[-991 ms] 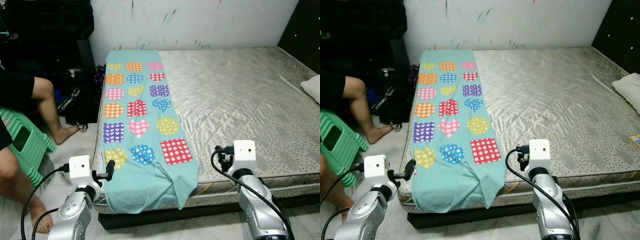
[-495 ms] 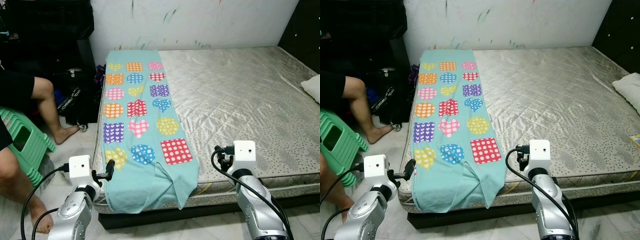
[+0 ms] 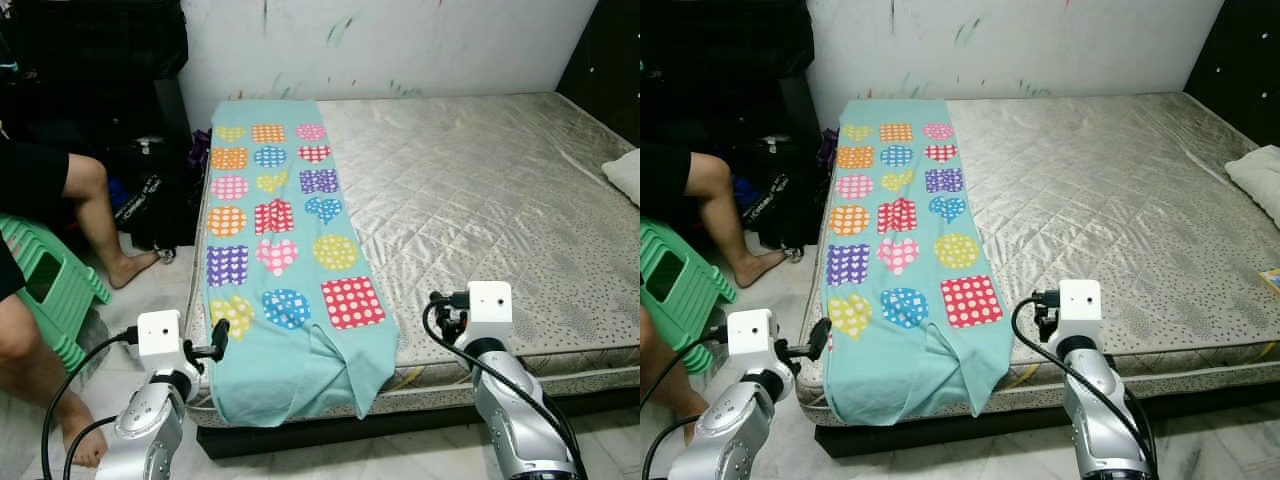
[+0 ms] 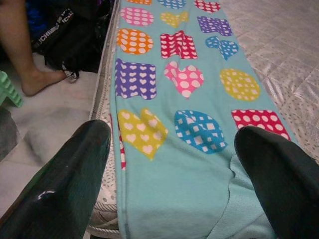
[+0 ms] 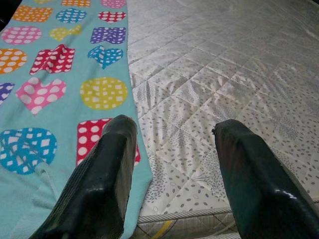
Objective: Clean up the room
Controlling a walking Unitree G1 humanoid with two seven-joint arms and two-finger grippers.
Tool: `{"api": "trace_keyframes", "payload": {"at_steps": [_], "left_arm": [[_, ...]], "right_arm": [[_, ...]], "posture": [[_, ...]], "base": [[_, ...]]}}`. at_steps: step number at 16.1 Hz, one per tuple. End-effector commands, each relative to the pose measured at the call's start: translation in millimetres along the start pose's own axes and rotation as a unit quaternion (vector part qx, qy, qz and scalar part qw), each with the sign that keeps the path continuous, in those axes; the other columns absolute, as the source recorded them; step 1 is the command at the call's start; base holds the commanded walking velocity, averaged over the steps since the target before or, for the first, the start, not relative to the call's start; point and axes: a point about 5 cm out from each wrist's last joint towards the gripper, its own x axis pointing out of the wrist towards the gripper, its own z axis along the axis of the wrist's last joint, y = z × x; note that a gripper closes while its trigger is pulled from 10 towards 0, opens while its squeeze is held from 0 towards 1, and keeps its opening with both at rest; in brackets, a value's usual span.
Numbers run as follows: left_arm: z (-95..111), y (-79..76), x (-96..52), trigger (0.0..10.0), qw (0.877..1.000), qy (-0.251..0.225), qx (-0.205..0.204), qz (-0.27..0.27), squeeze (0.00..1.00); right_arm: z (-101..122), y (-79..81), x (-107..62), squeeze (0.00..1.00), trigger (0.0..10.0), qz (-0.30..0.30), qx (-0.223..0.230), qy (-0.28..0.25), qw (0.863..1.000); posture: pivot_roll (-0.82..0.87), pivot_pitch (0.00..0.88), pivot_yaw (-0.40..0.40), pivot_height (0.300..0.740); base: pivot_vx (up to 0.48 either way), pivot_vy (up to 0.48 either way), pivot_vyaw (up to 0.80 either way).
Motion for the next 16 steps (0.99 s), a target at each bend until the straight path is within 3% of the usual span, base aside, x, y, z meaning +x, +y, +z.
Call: {"api": "trace_keyframes", "payload": {"at_steps": [1, 6, 16], "left_arm": [[6.2, -0.9, 0.4, 10.0, 1.000, -0.011, 0.006, -0.002, 0.00], [7.6, -3.6, -1.0, 10.0, 1.000, -0.017, 0.006, -0.023, 0.00], [9.5, -4.8, -1.8, 10.0, 0.999, -0.022, 0.004, -0.035, 0.00]], "right_arm": [[3.3, -2.2, -0.4, 0.00, 10.0, -0.007, 0.002, -0.005, 1.000], [2.0, -1.7, -1.1, 0.00, 10.0, -0.001, -0.008, 0.001, 1.000], [1.4, -1.6, -0.8, 0.00, 10.0, 0.002, -0.006, 0.001, 1.000]], "posture": [[-0.12, 0.000, -0.003, 0.719], [-0.12, 0.000, -0.003, 0.719], [-0.12, 0.000, -0.001, 0.719]], "base": [[0.000, 0.000, 0.00], [0.000, 0.000, 0.00], [0.382, 0.000, 0.00]]}}
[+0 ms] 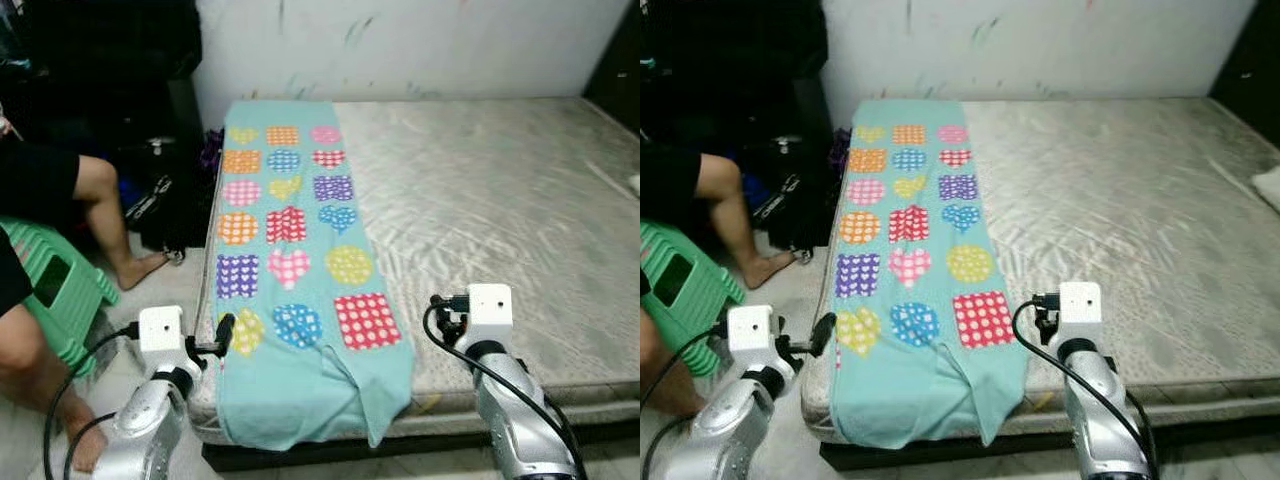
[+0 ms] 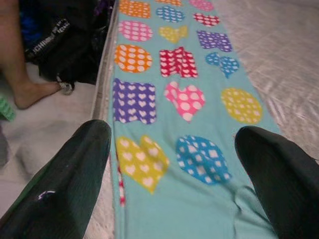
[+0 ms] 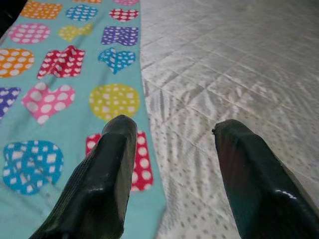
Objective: Clean up the room
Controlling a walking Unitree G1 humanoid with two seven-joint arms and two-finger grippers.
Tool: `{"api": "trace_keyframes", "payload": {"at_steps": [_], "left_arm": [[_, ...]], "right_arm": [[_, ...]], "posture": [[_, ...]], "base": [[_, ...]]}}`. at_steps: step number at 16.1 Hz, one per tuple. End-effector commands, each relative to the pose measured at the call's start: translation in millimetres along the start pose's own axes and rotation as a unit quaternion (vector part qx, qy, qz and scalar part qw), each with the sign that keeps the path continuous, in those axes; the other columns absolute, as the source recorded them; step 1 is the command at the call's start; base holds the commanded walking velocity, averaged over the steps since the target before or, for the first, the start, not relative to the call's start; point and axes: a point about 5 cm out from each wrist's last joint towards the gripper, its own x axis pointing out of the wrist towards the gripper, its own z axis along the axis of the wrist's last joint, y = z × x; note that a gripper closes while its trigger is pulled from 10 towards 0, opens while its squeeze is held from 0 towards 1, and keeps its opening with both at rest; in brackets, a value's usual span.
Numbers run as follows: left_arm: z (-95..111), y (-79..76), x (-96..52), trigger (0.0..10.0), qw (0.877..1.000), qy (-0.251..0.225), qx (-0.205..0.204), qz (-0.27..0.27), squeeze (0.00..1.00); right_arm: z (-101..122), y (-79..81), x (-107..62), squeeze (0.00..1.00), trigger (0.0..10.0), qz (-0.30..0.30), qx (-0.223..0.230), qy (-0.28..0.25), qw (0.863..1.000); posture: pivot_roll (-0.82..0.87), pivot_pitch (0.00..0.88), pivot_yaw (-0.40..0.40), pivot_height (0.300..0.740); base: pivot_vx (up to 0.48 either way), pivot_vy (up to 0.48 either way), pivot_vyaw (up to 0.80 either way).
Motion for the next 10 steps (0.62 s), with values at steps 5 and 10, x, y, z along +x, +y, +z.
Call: {"api": "trace_keyframes", "payload": {"at_steps": [5, 10], "left_arm": [[2.4, -4.0, 1.8, 10.0, 1.000, -0.005, 0.003, -0.003, 0.00], [2.2, -4.3, 1.6, 10.0, 1.000, -0.004, -0.001, 0.002, 0.00]], "right_arm": [[-1.7, -9.3, -2.8, 0.00, 10.0, -0.015, -0.010, 0.003, 1.000], [-2.2, -10.7, -2.5, 0.00, 10.0, -0.017, -0.014, 0.005, 1.000]], "posture": [[-0.12, 0.000, 0.000, 0.719], [-0.12, 0.000, 0.000, 0.719]], "base": [[0.073, 0.000, 0.00], [0.000, 0.000, 0.00]]}}
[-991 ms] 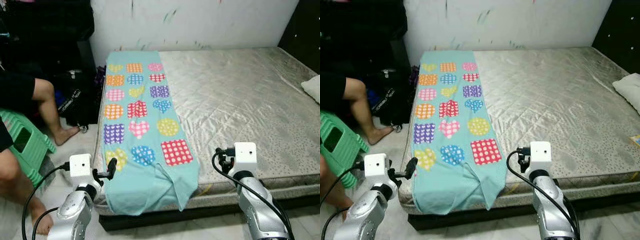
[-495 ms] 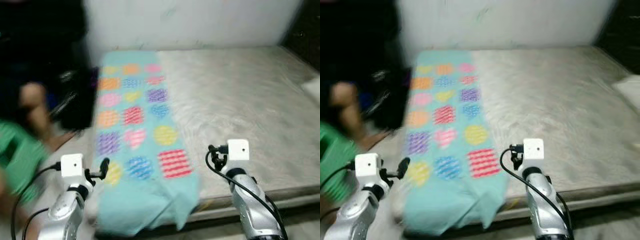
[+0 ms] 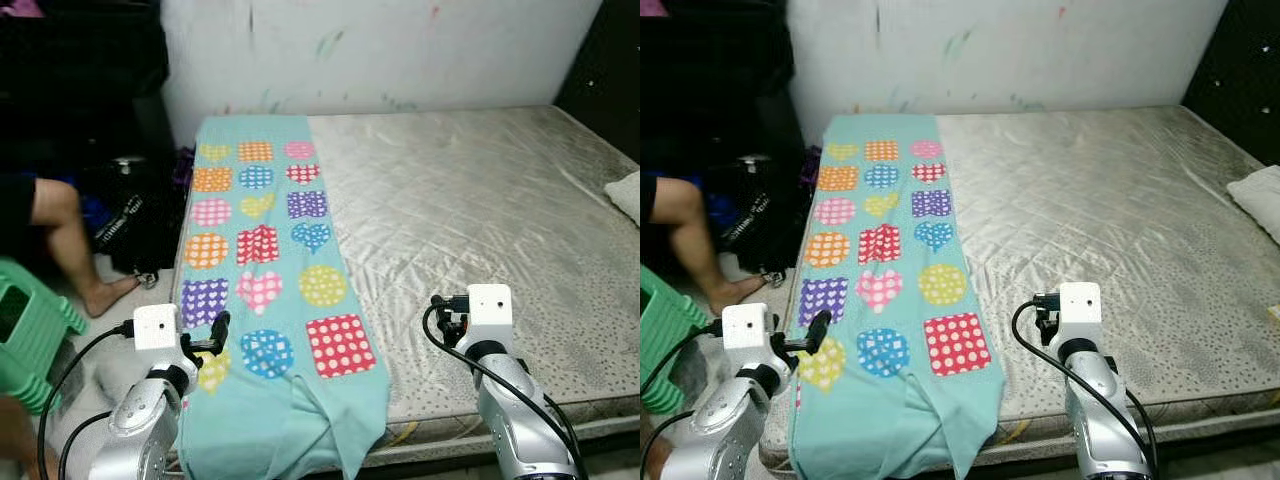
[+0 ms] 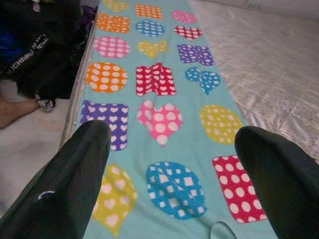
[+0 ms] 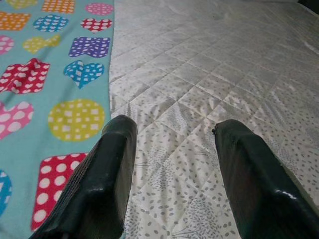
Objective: Clean up the room
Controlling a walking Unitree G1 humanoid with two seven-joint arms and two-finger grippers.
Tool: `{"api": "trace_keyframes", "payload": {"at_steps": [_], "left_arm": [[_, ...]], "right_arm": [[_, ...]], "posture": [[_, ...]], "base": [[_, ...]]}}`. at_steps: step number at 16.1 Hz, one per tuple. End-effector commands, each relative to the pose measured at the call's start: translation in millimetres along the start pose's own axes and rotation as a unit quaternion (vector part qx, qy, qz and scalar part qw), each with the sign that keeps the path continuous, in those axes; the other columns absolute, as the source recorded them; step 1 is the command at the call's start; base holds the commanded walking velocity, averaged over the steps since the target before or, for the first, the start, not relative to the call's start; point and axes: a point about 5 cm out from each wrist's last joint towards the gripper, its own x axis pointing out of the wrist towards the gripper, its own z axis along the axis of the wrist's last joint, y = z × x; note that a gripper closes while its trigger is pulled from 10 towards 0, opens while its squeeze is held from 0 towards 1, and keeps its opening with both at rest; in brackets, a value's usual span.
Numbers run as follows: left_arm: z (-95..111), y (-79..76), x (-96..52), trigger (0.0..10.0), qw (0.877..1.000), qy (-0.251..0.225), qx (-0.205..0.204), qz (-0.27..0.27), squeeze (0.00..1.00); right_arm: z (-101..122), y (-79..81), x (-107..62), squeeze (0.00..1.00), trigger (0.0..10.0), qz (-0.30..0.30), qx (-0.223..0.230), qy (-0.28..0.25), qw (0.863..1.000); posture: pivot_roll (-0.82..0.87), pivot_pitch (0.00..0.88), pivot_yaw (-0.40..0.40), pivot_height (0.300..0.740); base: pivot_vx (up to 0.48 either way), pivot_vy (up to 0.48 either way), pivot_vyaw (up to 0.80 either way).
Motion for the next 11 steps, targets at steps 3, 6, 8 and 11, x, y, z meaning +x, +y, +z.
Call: {"api": "trace_keyframes", "payload": {"at_steps": [3, 6, 8, 11], "left_arm": [[-0.8, -2.1, 0.3, 10.0, 1.000, 0.003, -0.007, 0.001, 0.00], [-0.4, -1.9, 0.4, 10.0, 1.000, 0.001, -0.014, 0.002, 0.00], [-0.9, -1.8, 0.8, 10.0, 1.000, 0.001, -0.013, 0.001, 0.00], [-1.0, -1.8, 1.0, 10.0, 1.000, 0.001, -0.013, 0.003, 0.00]], "right_arm": [[0.8, -0.7, 1.1, 0.00, 10.0, -0.001, -0.002, 0.000, 1.000], [0.3, -1.0, 0.5, 0.00, 10.0, -0.001, -0.001, 0.001, 1.000], [0.6, -1.4, 0.3, 0.00, 10.0, -0.001, -0.001, 0.001, 1.000], [1.1, -1.4, 0.5, 0.00, 10.0, 0.000, -0.002, 0.000, 1.000]], "posture": [[-0.12, 0.000, -0.007, 0.719], [-0.12, 0.000, -0.006, 0.719], [-0.12, 0.000, -0.006, 0.719], [-0.12, 0.000, -0.008, 0.719]], "base": [[0.000, 0.000, 0.00], [0.000, 0.480, 0.00], [0.000, 0.480, 0.00], [0.000, 0.480, 0.00]]}}
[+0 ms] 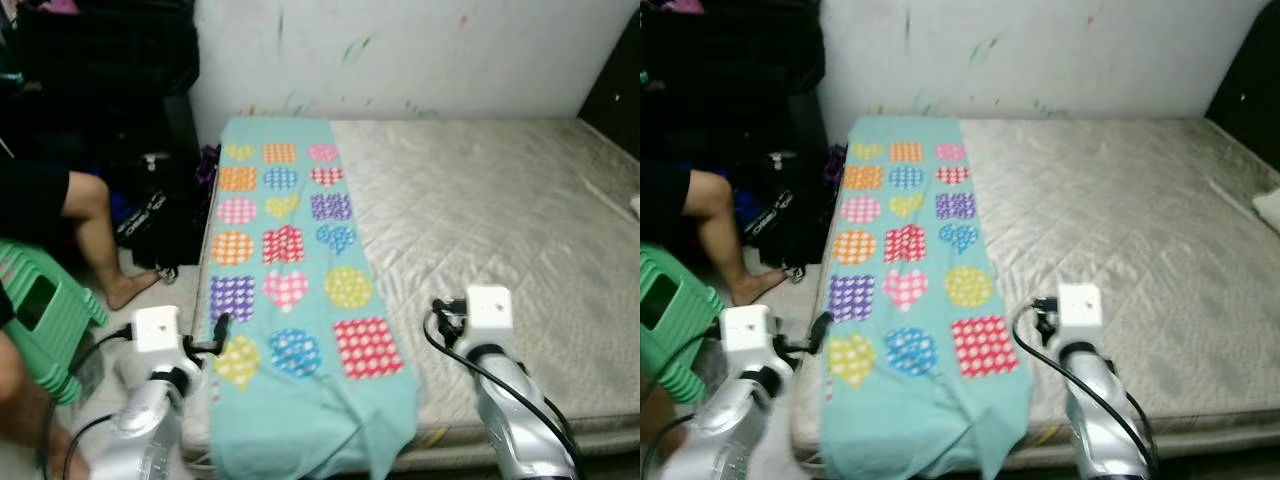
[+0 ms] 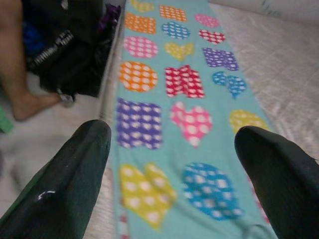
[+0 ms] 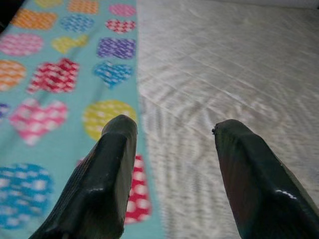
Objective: Clean up the room
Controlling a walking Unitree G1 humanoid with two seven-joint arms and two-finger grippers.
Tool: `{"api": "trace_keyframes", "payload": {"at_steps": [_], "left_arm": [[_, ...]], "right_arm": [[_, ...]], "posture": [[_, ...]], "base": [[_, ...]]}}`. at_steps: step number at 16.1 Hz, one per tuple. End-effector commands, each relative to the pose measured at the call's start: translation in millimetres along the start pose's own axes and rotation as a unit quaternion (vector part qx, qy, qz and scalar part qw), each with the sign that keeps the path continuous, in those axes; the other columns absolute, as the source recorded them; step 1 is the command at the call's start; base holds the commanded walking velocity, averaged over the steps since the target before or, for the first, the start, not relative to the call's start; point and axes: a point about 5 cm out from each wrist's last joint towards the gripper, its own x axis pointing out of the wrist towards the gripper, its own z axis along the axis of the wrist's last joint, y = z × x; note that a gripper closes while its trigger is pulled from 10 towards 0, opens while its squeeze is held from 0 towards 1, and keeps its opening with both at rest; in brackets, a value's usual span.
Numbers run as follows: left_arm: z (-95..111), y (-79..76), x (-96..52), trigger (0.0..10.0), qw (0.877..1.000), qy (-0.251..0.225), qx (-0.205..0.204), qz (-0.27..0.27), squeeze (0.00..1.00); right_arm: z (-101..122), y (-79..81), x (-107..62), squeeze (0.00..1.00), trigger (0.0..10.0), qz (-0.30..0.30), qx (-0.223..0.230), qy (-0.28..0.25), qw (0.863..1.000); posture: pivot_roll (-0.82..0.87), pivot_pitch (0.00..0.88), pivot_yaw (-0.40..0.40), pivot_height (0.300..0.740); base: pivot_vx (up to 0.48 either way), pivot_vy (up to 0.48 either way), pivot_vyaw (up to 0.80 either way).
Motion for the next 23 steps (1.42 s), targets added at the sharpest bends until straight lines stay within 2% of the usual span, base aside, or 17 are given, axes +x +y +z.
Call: {"api": "trace_keyframes", "payload": {"at_steps": [1, 2, 13, 19, 23], "left_arm": [[0.1, -4.7, 1.5, 10.0, 1.000, 0.000, 0.000, -0.007, 0.00], [1.6, -4.6, 1.6, 10.0, 1.000, -0.007, 0.009, -0.007, 0.00], [0.5, -2.5, 2.6, 10.0, 1.000, -0.002, 0.009, 0.009, 0.00], [6.3, -1.6, 2.2, 10.0, 0.999, -0.026, 0.008, 0.019, 0.00], [5.0, 3.9, -0.2, 10.0, 0.999, -0.030, 0.009, 0.025, 0.00]], "right_arm": [[0.2, -7.9, -0.7, 0.00, 10.0, -0.012, -0.003, 0.000, 1.000], [0.8, -7.9, -0.4, 0.00, 10.0, -0.012, -0.004, -0.001, 1.000], [7.7, -8.1, 3.5, 0.00, 10.0, -0.022, -0.022, -0.018, 0.999], [12.2, -2.1, 3.0, 0.00, 10.0, -0.016, 0.014, -0.037, 0.999], [15.3, -8.4, -0.1, 0.00, 10.0, -0.044, 0.040, -0.071, 0.996]], "posture": [[-0.12, 0.000, -0.008, 0.719], [-0.12, 0.000, -0.007, 0.719], [-0.12, 0.000, -0.011, 0.719], [-0.11, 0.000, -0.007, 0.719], [-0.11, 0.000, -0.004, 0.719]], "base": [[0.000, 0.480, 0.00], [0.000, 0.251, 0.00], [0.000, 0.000, 0.00], [0.000, 0.000, 0.00], [0.000, 0.000, 0.00]]}}
